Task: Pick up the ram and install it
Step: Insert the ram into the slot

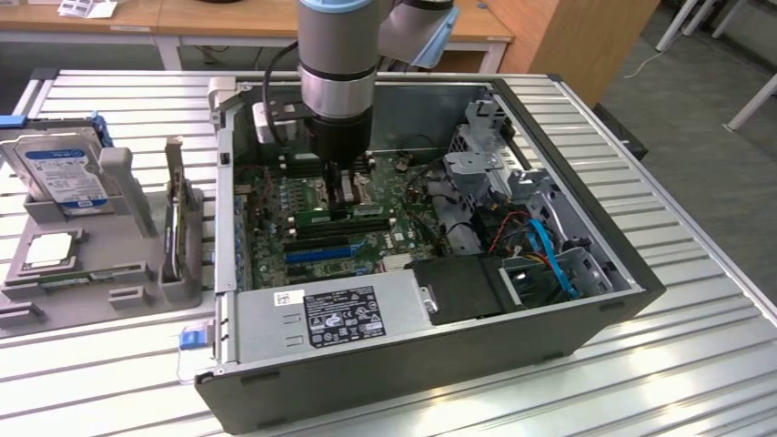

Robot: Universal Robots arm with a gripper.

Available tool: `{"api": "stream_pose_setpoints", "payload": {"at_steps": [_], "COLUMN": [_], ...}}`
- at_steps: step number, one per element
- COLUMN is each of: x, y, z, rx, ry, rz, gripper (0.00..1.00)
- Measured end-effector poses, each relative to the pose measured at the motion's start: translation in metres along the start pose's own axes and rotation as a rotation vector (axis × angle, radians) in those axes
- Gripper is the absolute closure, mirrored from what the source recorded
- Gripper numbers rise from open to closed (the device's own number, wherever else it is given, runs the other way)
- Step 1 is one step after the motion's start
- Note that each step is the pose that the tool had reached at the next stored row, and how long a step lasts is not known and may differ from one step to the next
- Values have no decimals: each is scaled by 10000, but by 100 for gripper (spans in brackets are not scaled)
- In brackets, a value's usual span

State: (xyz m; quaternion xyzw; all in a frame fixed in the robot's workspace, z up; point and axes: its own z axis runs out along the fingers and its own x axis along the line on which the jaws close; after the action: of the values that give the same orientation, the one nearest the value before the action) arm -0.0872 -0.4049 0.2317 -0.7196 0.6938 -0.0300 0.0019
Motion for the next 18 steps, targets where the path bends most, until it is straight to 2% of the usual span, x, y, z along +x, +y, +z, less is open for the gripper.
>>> {"api": "stream_pose_setpoints", "payload": {"at_steps": [11,18], "x": [-3,-4], "y": [3,2], "z": [77,79], "rx": [1,-2], "ry": [0,0], "rz": [0,1], "gripper": [87,87]}}
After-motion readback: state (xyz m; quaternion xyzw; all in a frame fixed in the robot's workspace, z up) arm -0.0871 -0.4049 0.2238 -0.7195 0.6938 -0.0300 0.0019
